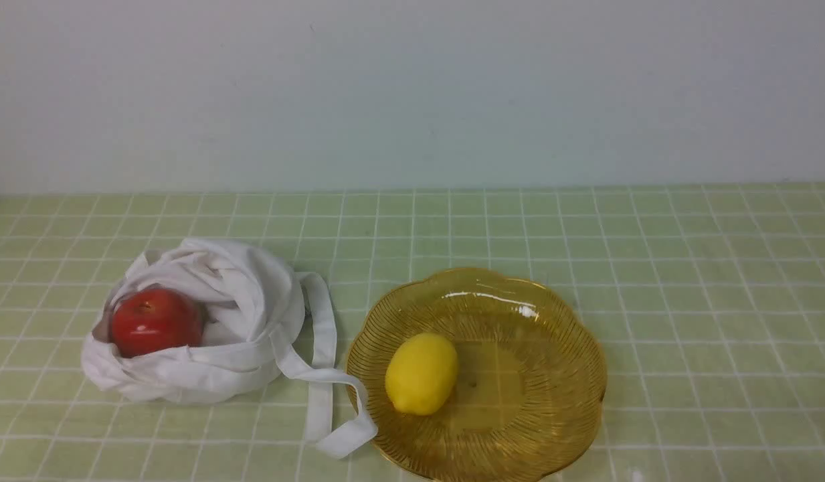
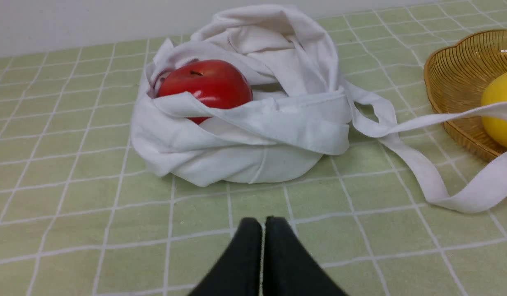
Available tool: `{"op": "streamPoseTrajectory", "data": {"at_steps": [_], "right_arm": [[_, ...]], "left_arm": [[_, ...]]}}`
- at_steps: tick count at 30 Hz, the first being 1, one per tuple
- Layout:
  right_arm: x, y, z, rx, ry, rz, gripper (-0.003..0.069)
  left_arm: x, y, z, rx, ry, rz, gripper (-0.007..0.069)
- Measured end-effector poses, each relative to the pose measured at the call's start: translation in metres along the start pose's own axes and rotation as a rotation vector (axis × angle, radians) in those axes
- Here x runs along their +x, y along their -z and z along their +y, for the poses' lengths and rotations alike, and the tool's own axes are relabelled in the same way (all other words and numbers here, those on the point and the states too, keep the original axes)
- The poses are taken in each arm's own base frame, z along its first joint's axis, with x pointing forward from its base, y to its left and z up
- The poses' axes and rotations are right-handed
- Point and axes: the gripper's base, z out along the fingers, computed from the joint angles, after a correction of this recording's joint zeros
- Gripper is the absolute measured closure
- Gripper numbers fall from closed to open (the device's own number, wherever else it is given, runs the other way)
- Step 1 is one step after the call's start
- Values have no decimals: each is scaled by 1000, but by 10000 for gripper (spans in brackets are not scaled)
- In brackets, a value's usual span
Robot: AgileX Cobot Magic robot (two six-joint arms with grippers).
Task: Take the fruit out of the bag on the green coffee tablecloth and place them on the plate.
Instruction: 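Reach into the white bag and grasp the apple with the left gripper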
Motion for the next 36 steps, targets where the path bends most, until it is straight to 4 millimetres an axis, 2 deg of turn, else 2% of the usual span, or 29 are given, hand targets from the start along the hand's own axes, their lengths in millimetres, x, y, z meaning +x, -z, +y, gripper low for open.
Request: {"op": "streamPoseTrajectory", "data": {"at_steps": [25, 29, 32, 34, 36], "right_arm": [[0, 0, 0, 0, 0, 0, 673], [0, 0, 0, 0, 0, 0, 673], [0, 0, 0, 0, 0, 0, 673], [0, 0, 0, 0, 0, 0, 673], [0, 0, 0, 0, 0, 0, 673]], "left_arm": [[-1, 0, 0, -5, 0, -9, 632], [-8, 0, -1, 15, 146, -86, 632], [-16, 1, -2, 65, 430, -175, 632], [-21, 2, -2, 85, 553, -228, 632], [-26, 4, 0, 89, 605, -278, 632]]}}
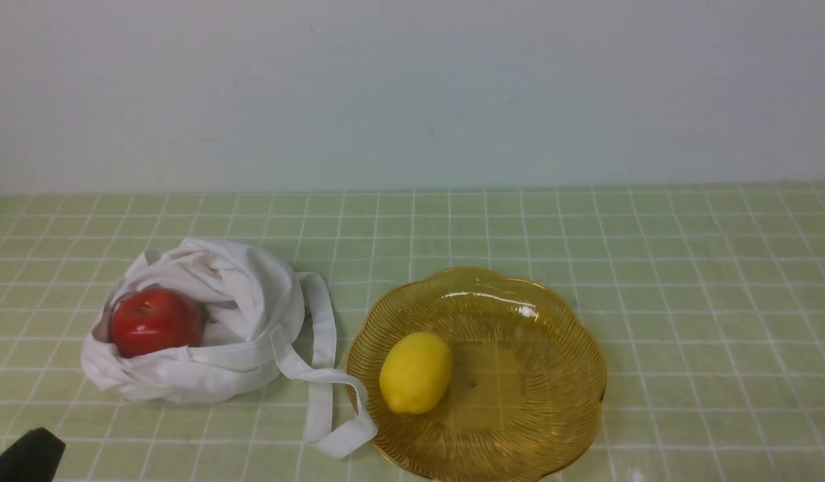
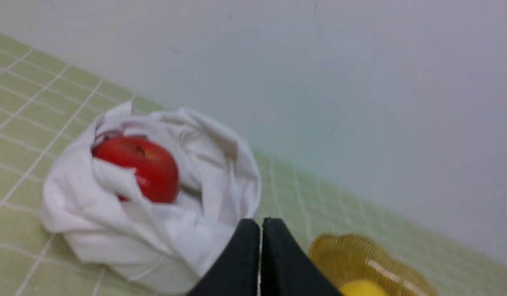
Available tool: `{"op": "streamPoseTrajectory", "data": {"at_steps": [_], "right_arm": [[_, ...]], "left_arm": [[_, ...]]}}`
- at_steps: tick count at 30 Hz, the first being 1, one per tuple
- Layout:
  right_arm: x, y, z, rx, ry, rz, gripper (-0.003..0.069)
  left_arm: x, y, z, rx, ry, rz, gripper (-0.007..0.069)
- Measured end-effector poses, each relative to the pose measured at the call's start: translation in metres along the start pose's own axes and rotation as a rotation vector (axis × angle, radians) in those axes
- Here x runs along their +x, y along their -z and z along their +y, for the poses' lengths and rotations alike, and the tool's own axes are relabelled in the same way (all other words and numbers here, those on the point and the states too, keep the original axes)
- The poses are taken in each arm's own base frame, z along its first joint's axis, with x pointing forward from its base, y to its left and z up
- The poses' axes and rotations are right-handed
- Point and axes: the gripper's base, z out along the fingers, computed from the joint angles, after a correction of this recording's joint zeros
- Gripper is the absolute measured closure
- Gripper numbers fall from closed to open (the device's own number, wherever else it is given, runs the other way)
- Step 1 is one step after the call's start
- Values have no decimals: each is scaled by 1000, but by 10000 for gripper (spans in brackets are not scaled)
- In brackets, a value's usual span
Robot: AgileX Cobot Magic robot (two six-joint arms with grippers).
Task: Take the fruit out of the bag on the green coffee tablecloth and place them on the plate.
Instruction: 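Reach into the white bag and grasp the apple with the left gripper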
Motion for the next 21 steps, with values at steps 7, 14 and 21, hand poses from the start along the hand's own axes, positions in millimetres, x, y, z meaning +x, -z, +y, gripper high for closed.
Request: {"op": "streamPoseTrajectory", "data": {"at_steps": [7, 14, 21], "right_arm": [[0, 0, 0, 0, 0, 0, 673], [0, 0, 0, 0, 0, 0, 673], [0, 0, 0, 0, 0, 0, 673]], "left_arm": [[-26, 4, -3, 37, 50, -287, 632], [-79, 14, -34, 81, -61, -440, 632], [-95, -66, -76, -5, -294, 520, 632]]}}
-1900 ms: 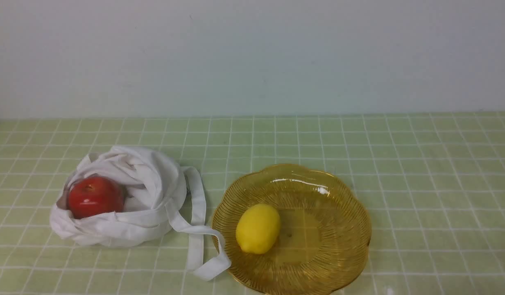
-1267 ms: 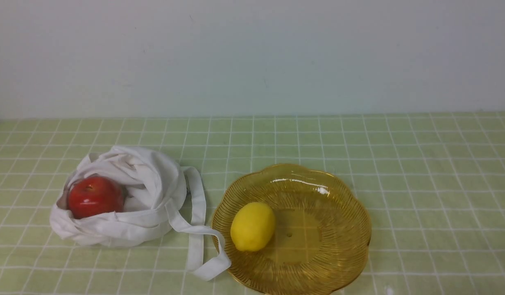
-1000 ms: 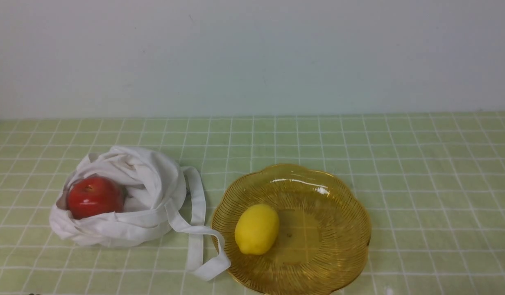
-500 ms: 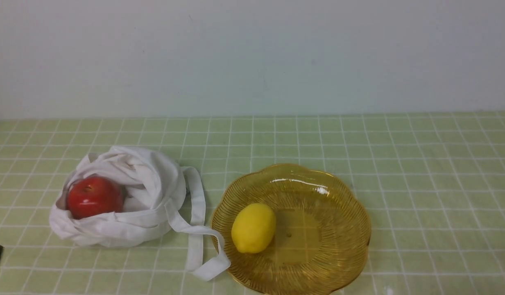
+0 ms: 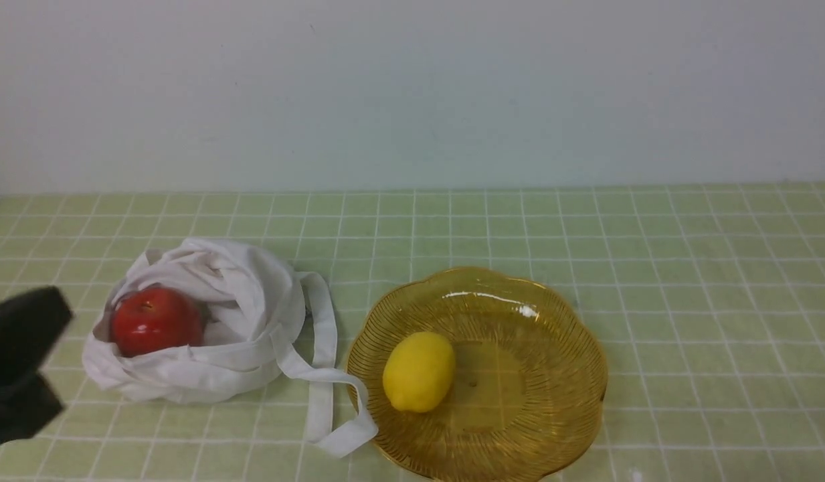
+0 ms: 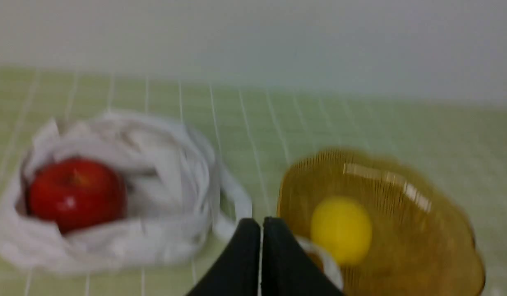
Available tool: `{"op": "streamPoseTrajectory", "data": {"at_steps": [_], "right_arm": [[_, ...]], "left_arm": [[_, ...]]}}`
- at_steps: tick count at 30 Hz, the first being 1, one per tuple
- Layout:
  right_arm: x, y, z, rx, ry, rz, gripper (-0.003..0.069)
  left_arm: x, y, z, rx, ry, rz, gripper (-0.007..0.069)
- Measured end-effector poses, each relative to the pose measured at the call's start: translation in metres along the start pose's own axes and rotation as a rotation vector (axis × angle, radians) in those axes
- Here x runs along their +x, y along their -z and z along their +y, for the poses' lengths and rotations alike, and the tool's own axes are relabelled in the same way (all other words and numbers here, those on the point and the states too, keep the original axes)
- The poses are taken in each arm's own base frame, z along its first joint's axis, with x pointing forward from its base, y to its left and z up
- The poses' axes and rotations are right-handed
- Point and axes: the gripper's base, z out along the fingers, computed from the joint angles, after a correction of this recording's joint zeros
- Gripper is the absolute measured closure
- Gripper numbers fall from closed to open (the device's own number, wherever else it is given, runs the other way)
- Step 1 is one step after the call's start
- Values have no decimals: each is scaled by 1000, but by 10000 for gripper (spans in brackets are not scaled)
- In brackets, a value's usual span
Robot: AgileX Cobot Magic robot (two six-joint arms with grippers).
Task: Take the fruit out of the bag on the green coffee tablecloth and place them on the plate.
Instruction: 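Reach into the white bag and grasp the apple with the left gripper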
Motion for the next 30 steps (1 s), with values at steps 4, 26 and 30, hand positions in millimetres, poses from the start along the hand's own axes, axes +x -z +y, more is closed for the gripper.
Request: {"op": "streamPoseTrajectory", "data": {"at_steps": [4, 26, 30], "right_arm": [[0, 0, 0, 0, 0, 0, 673], [0, 0, 0, 0, 0, 0, 673], [0, 0, 0, 0, 0, 0, 673]], "left_arm": [[-24, -46, 6, -37, -33, 309, 632], [-59, -169, 85, -308, 33, 641, 629], [-61, -177, 90, -303, -1, 610, 587]]}}
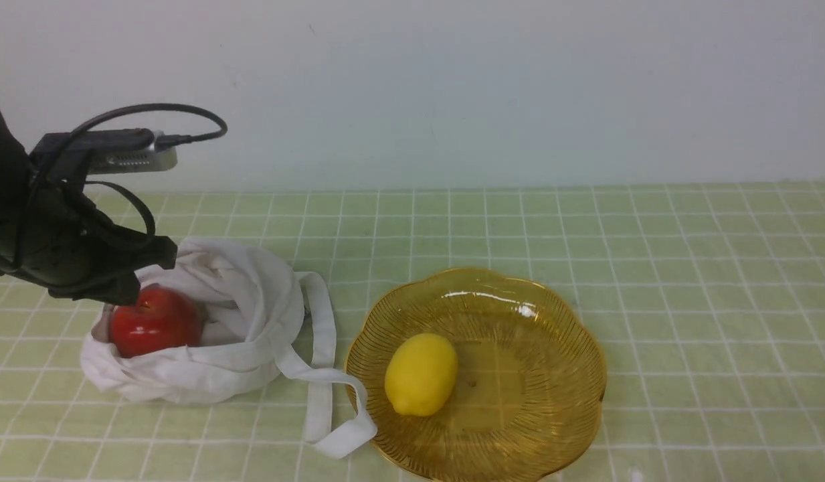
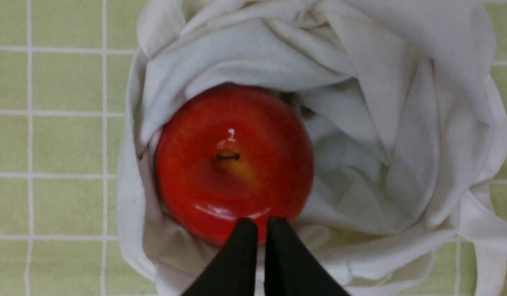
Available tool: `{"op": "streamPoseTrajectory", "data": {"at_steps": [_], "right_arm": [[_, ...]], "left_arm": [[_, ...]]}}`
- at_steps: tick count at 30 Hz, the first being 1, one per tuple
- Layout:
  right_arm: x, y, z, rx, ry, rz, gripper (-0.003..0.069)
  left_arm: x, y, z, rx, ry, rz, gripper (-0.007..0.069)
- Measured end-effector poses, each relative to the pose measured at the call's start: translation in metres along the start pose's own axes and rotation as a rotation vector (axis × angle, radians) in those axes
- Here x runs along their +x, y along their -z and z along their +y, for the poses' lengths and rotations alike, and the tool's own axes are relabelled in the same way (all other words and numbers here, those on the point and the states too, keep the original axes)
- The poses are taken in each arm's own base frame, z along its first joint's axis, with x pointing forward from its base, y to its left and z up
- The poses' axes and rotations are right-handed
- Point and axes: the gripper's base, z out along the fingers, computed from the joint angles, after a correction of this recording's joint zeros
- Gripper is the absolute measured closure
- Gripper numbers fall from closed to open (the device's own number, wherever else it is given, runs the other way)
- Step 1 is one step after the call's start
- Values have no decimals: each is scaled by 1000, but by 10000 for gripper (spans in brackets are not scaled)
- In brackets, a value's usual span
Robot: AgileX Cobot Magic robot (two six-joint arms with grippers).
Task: Take the fruit out of the bag on the green coffee tablecloth and place them on the plate.
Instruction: 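Reach into the white bag and grasp the apple with the left gripper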
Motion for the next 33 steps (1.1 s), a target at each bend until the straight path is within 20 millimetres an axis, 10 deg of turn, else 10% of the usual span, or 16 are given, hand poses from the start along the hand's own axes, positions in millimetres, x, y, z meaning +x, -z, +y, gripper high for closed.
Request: {"op": "streamPoseTrajectory", "data": {"at_steps": [14, 33], "right_arm": [[0, 0, 0, 0, 0, 0, 673], [0, 0, 0, 0, 0, 0, 673]], "left_arm": [[-7, -37, 3, -5, -45, 6, -41], [-5, -72, 10, -48, -87, 87, -60]]}}
